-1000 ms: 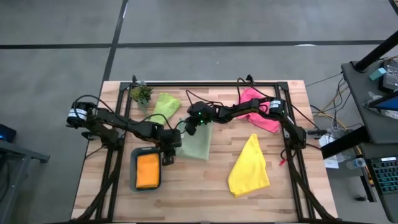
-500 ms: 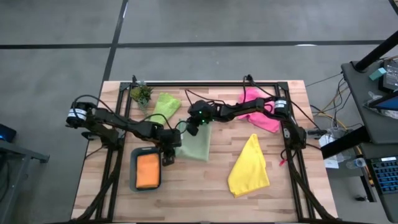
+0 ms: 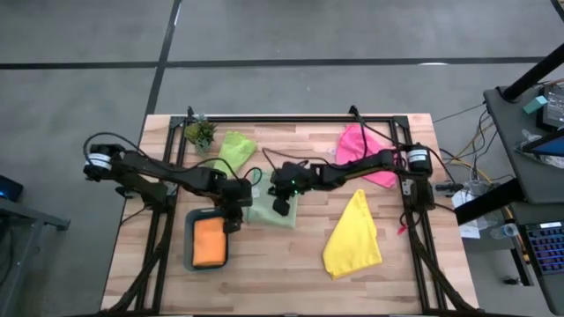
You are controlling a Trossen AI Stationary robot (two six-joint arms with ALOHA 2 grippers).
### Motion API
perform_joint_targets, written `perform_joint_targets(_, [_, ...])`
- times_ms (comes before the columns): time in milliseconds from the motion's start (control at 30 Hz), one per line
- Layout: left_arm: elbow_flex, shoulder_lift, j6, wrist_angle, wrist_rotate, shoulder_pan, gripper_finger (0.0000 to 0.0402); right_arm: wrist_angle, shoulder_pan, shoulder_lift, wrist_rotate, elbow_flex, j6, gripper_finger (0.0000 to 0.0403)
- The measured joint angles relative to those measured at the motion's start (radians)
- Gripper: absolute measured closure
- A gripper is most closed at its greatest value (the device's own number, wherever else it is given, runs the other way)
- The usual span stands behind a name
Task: Fold microfiber towels
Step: Fold the light green microfiber cloth
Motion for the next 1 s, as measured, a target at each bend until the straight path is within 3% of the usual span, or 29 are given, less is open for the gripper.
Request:
perform_joint_targets(200, [-0.008, -0.017, 0.064, 0.200, -0.163, -0.001, 0.0282, 0.081, 0.081, -0.001, 0.010, -0.067, 0.015, 0.0365])
perform_joint_targets(367, [-0.008, 0.055, 0.112, 0.325, -0.184, 0.000, 0.0308, 0.157, 0.128, -0.001, 0.009, -0.126, 0.045, 0.0365])
perform_joint_targets(667, [-0.010, 0.209, 0.087, 0.298, -0.159, -0.001, 0.0377, 0.175, 0.147, -0.001, 0.010, -0.226, 0.121, 0.0365])
perform_joint_targets(1000, [-0.009, 0.198, 0.060, 0.175, -0.110, 0.000, 0.0400, 0.110, 0.144, -0.014, 0.009, -0.285, 0.123, 0.0365])
